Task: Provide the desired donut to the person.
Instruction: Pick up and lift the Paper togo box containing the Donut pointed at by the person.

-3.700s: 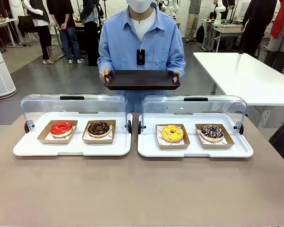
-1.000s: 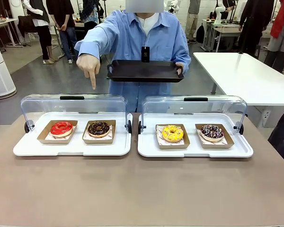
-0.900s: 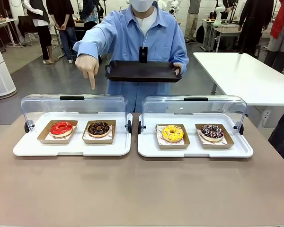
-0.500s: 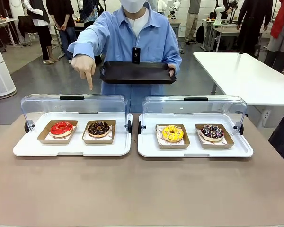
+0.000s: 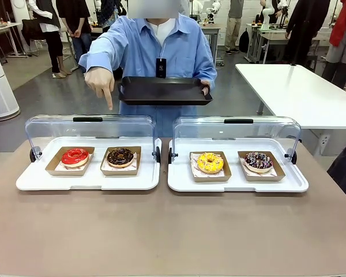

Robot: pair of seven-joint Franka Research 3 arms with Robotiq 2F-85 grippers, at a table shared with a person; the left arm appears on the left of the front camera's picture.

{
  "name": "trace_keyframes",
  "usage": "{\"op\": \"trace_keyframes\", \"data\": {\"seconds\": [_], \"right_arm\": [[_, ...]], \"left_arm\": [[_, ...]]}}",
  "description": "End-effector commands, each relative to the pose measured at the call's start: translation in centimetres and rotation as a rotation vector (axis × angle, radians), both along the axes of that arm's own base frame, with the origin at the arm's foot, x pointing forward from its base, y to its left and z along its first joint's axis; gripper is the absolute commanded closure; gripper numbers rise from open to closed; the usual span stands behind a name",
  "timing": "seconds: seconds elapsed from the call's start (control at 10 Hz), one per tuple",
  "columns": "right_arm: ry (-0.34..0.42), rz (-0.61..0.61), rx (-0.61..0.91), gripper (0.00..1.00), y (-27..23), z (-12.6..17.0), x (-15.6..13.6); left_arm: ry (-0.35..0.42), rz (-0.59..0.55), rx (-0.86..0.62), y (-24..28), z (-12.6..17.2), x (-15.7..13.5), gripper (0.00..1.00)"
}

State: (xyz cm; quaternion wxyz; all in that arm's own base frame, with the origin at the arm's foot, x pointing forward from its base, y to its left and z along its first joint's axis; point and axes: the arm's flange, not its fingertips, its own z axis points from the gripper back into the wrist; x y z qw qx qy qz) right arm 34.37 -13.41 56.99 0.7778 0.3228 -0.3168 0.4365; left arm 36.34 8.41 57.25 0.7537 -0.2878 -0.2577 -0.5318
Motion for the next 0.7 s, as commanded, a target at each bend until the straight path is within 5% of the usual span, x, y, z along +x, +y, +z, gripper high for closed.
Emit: {"op": "trace_keyframes", "data": {"seconds": [0.0, 0.3, 0.6], "right_arm": [[-0.002, 0.002, 0.0, 0.0, 0.1, 0.1, 0.0], [-0.002, 0.002, 0.0, 0.0, 0.1, 0.1, 0.0], [-0.002, 0.002, 0.0, 0.0, 0.1, 0.1, 0.0]], "left_arm": [[0.008, -0.049, 0.116, -2.7, 1.9, 1.4, 0.0], [-0.02, -0.08, 0.437, -10.7, 2.0, 4.2, 0.0], [-0.051, -0.115, 0.684, -19.1, -2.8, 7.9, 0.0]]}}
